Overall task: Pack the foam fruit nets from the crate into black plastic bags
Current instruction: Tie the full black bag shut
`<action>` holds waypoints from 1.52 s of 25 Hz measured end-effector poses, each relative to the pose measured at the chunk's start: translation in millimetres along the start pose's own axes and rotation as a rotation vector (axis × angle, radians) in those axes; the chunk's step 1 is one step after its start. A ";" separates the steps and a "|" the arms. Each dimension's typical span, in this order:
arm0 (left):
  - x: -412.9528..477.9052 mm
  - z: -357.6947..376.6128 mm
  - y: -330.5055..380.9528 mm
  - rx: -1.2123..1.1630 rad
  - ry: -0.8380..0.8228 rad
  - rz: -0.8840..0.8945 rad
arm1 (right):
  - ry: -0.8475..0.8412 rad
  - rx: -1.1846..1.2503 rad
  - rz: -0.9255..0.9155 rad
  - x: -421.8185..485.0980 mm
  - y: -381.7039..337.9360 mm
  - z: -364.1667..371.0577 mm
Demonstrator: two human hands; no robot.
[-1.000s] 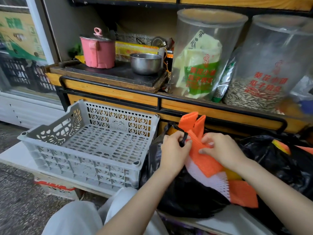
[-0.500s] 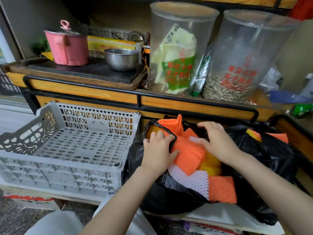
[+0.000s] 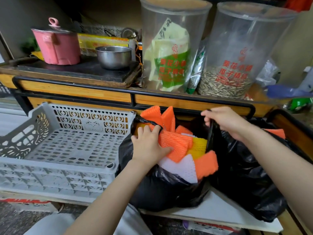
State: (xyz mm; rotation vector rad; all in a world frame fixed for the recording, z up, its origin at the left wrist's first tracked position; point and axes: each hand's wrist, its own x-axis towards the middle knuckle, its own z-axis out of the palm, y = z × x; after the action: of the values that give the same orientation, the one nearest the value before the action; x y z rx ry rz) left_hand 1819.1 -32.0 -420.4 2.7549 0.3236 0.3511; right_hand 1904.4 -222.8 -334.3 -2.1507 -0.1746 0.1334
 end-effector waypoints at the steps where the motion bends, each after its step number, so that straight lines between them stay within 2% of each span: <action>1: 4.6 0.7 2.9 0.003 0.003 -0.007 | -0.032 0.128 -0.049 -3.7 -15.3 2.0; 3: 13.9 5.0 10.6 0.017 -0.011 -0.014 | -0.174 0.219 -0.146 -9.4 -34.1 17.9; 4: 17.2 7.1 14.0 0.024 -0.025 -0.011 | -0.219 0.155 -0.194 -10.6 -33.4 30.0; 7: 20.8 11.2 21.2 -0.014 -0.034 0.021 | -0.231 -0.345 -0.312 -9.1 -6.6 62.6; 8: 20.5 11.8 22.1 -0.071 -0.024 0.045 | -0.199 -0.438 -0.339 -7.8 4.1 67.8; 9: 19.6 11.3 21.5 -0.175 -0.017 0.066 | -0.166 -0.444 -0.358 -7.8 11.8 70.1; 11: 18.7 6.9 19.7 -0.537 -0.003 0.080 | -0.113 -0.357 -0.379 -6.7 21.4 72.3; 13: 22.8 -0.5 17.6 -0.909 -0.051 -0.009 | -0.103 -0.313 -0.367 -3.8 24.5 75.3; 15: 26.6 -5.4 15.8 -1.054 -0.134 -0.047 | -0.113 -0.292 -0.350 -2.3 25.8 78.3; 18: 25.8 -6.3 15.6 -1.050 -0.222 -0.016 | -0.177 -0.245 -0.363 -7.0 27.3 81.3; 25: 27.3 -11.4 17.3 -1.135 -0.224 -0.103 | -0.374 -0.030 -0.315 -3.8 22.1 74.1; 32: 31.3 -36.5 2.8 -0.804 -0.340 0.001 | -0.592 0.098 -0.378 5.0 15.6 76.6; 35: 30.2 -40.5 -3.6 -0.737 -0.365 0.049 | -0.559 0.054 -0.426 2.5 10.7 82.6; 38: 31.8 -35.9 -9.3 -0.726 -0.276 0.052 | -0.359 -0.211 -0.482 0.4 9.0 83.2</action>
State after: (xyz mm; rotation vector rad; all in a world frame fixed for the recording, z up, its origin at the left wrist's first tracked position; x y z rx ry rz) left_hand 1837.4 -4.2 -384.7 2.0590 0.0336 0.0684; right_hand 1891.9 -159.7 -387.7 -2.2104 -0.9409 0.2268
